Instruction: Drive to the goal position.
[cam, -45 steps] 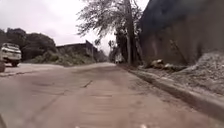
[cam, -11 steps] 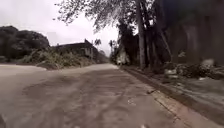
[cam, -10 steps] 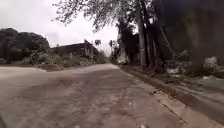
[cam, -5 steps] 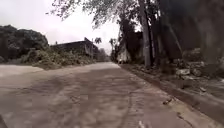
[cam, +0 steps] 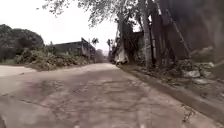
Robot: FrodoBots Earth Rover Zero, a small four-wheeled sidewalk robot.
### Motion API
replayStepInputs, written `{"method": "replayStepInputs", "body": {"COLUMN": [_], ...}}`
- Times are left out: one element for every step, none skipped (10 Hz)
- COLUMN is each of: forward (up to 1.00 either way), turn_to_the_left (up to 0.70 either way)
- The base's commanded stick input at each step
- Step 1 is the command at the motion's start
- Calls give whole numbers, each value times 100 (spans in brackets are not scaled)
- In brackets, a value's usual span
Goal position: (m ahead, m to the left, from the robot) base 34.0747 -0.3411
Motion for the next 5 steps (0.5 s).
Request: {"method": "replayStepInputs", "body": {"forward": [100, 100, 100, 100, 100], "turn_to_the_left": [0, 0, 0, 0, 0]}}
